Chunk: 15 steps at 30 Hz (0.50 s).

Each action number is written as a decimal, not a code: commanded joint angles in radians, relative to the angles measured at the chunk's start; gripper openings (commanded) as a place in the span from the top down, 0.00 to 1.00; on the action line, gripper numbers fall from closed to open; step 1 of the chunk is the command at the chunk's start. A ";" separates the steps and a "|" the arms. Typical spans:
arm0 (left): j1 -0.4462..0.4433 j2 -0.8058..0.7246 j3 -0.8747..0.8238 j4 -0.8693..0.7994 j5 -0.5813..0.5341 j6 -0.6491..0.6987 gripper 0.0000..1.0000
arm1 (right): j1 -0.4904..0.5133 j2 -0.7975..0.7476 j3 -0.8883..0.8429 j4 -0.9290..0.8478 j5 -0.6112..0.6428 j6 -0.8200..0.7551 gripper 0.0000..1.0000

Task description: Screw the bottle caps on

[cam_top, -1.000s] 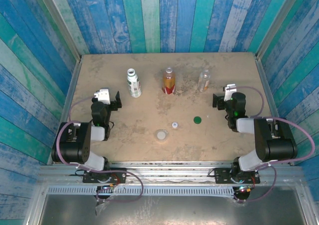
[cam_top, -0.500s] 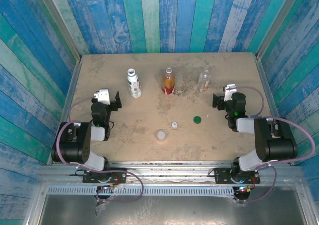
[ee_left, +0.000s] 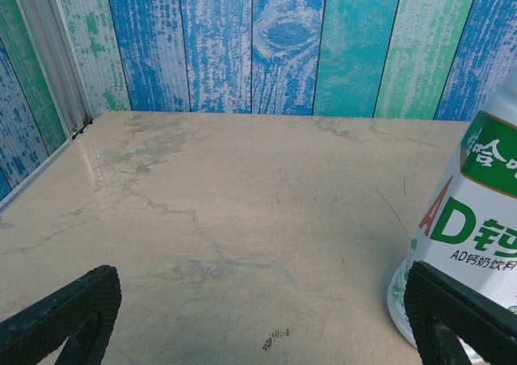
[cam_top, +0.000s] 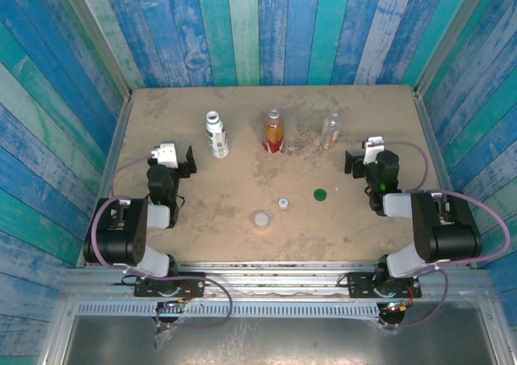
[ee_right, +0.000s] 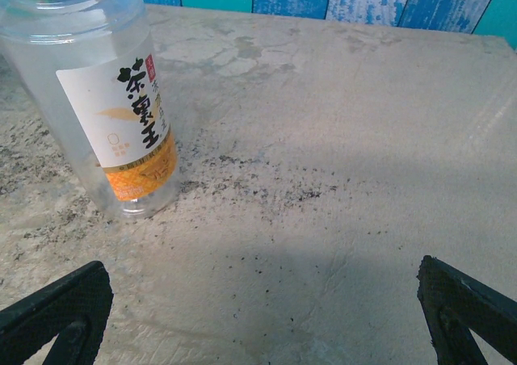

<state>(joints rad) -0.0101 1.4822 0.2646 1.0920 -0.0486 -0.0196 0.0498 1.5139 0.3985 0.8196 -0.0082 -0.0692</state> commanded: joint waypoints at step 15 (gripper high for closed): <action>0.006 -0.001 -0.022 0.015 0.002 0.008 0.06 | -0.004 -0.001 0.008 0.013 -0.014 -0.009 0.00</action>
<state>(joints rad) -0.0101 1.4822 0.2626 1.0740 -0.0486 -0.0193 0.0498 1.5139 0.3985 0.8196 -0.0082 -0.0692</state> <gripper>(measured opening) 0.937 0.996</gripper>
